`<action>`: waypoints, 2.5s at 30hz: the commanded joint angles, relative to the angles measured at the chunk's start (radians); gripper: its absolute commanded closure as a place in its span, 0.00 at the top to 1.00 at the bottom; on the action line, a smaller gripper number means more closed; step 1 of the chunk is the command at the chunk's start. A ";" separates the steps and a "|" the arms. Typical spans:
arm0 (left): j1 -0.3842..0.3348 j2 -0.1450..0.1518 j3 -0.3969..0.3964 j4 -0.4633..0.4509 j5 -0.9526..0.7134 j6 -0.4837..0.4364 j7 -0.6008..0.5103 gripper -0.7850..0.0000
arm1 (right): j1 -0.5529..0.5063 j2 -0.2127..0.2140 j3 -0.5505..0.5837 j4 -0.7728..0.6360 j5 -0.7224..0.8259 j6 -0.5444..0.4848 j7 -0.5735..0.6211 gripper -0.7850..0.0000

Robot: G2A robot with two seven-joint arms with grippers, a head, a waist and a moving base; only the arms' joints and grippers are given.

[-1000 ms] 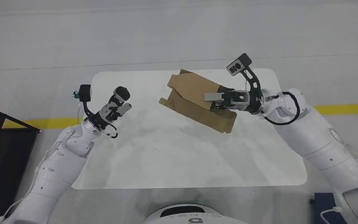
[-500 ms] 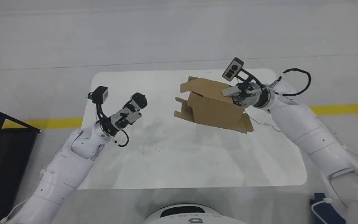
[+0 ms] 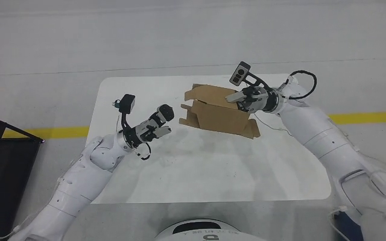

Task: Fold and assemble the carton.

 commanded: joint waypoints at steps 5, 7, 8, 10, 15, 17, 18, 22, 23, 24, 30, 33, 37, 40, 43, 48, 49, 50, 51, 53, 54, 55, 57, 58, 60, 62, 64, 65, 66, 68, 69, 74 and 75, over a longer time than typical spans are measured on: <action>-0.022 -0.013 0.014 -0.008 -0.006 0.020 -0.006 1.00 | -0.003 -0.014 0.007 0.000 -0.015 0.009 0.000 0.00; -0.032 -0.017 0.020 -0.015 -0.029 0.021 -0.010 1.00 | -0.001 -0.018 0.008 0.002 -0.030 0.017 0.000 0.00; -0.038 -0.019 0.022 -0.016 -0.040 0.021 -0.016 1.00 | 0.000 -0.019 0.008 0.003 -0.039 0.020 0.000 0.00; -0.048 -0.022 0.026 -0.014 -0.057 0.028 -0.027 1.00 | 0.000 -0.022 0.011 0.002 -0.050 0.026 0.000 0.00; -0.066 -0.030 0.033 -0.010 -0.082 0.051 -0.048 1.00 | -0.005 -0.026 0.017 -0.003 -0.073 0.035 0.000 0.00; -0.068 -0.034 0.035 -0.008 -0.090 0.054 -0.049 1.00 | -0.006 -0.028 0.021 -0.004 -0.078 0.038 0.000 0.00; -0.069 -0.036 0.036 -0.006 -0.093 0.057 -0.049 1.00 | -0.007 -0.029 0.023 -0.005 -0.081 0.040 0.000 0.00; -0.073 -0.043 0.040 0.004 -0.100 0.073 -0.051 1.00 | -0.013 -0.031 0.026 -0.017 -0.095 0.049 0.000 0.00; -0.074 -0.045 0.041 0.006 -0.103 0.080 -0.051 1.00 | -0.014 -0.032 0.027 -0.020 -0.097 0.052 0.000 0.00; -0.075 -0.047 0.044 0.007 -0.109 0.086 -0.053 1.00 | -0.015 -0.032 0.029 -0.025 -0.097 0.054 0.000 0.00; -0.081 -0.058 0.059 0.014 -0.120 0.097 -0.070 1.00 | -0.027 -0.028 0.044 -0.047 -0.101 0.066 0.000 0.00; -0.085 -0.063 0.061 0.020 -0.120 0.096 -0.075 1.00 | -0.033 -0.027 0.047 -0.060 -0.108 0.071 0.000 0.00; -0.087 -0.069 0.058 0.022 -0.110 0.099 -0.074 1.00 | -0.039 -0.026 0.048 -0.078 -0.112 0.081 0.000 0.00; -0.087 -0.074 0.057 0.019 -0.105 0.100 -0.069 1.00 | -0.041 -0.027 0.044 -0.084 -0.115 0.090 0.000 0.00; -0.086 -0.078 0.057 0.014 -0.097 0.103 -0.066 1.00 | -0.039 -0.029 0.035 -0.085 -0.125 0.098 0.000 0.00; -0.084 -0.085 0.056 0.005 -0.076 0.107 -0.063 1.00 | -0.035 -0.032 0.022 -0.090 -0.133 0.111 0.000 0.00; -0.083 -0.086 0.055 0.004 -0.070 0.110 -0.061 1.00 | -0.034 -0.032 0.021 -0.092 -0.131 0.113 0.000 0.00; -0.083 -0.087 0.052 0.003 -0.061 0.114 -0.059 1.00 | -0.035 -0.032 0.018 -0.093 -0.130 0.115 0.000 0.00; -0.082 -0.089 0.050 0.002 -0.053 0.117 -0.056 1.00 | -0.035 -0.032 0.017 -0.096 -0.128 0.117 0.000 0.00; -0.079 -0.091 0.048 0.000 -0.042 0.120 -0.050 1.00 | -0.035 -0.031 0.016 -0.103 -0.125 0.117 0.000 0.00; -0.078 -0.092 0.047 0.000 -0.036 0.121 -0.047 1.00 | -0.036 -0.030 0.016 -0.108 -0.122 0.118 0.000 0.00; -0.077 -0.094 0.046 -0.002 -0.029 0.122 -0.045 1.00 | -0.037 -0.029 0.015 -0.115 -0.122 0.119 0.000 0.00; -0.076 -0.096 0.046 -0.005 -0.014 0.126 -0.042 1.00 | -0.041 -0.026 0.013 -0.134 -0.120 0.123 0.000 0.00; -0.075 -0.098 0.046 -0.006 -0.010 0.127 -0.039 1.00 | -0.043 -0.024 0.012 -0.142 -0.119 0.125 0.000 0.00; -0.075 -0.101 0.046 -0.006 -0.003 0.132 -0.036 1.00 | -0.046 -0.020 0.012 -0.152 -0.120 0.124 0.000 0.00; -0.075 -0.104 0.048 -0.009 0.002 0.134 -0.035 1.00 | -0.048 -0.017 0.011 -0.153 -0.127 0.120 0.000 0.00; -0.077 -0.106 0.048 -0.015 0.009 0.137 -0.035 1.00 | -0.048 -0.017 0.006 -0.152 -0.131 0.121 0.000 0.00; -0.077 -0.108 0.048 -0.018 0.013 0.138 -0.034 1.00 | -0.046 -0.017 0.003 -0.147 -0.134 0.122 0.000 0.00; -0.077 -0.109 0.048 -0.020 0.016 0.139 -0.032 1.00 | -0.044 -0.018 0.002 -0.140 -0.141 0.118 0.000 0.00; -0.075 -0.111 0.046 -0.023 0.020 0.139 -0.032 1.00 | -0.039 -0.020 -0.003 -0.123 -0.150 0.115 0.000 0.00; -0.075 -0.112 0.045 -0.023 0.023 0.140 -0.031 1.00 | -0.036 -0.022 -0.005 -0.114 -0.156 0.111 0.000 0.00; -0.071 -0.116 0.038 -0.025 0.030 0.146 -0.033 1.00 | -0.025 -0.033 -0.013 -0.091 -0.161 0.109 0.000 0.00; -0.070 -0.117 0.037 -0.025 0.032 0.148 -0.033 1.00 | -0.024 -0.035 -0.014 -0.090 -0.162 0.109 0.000 0.00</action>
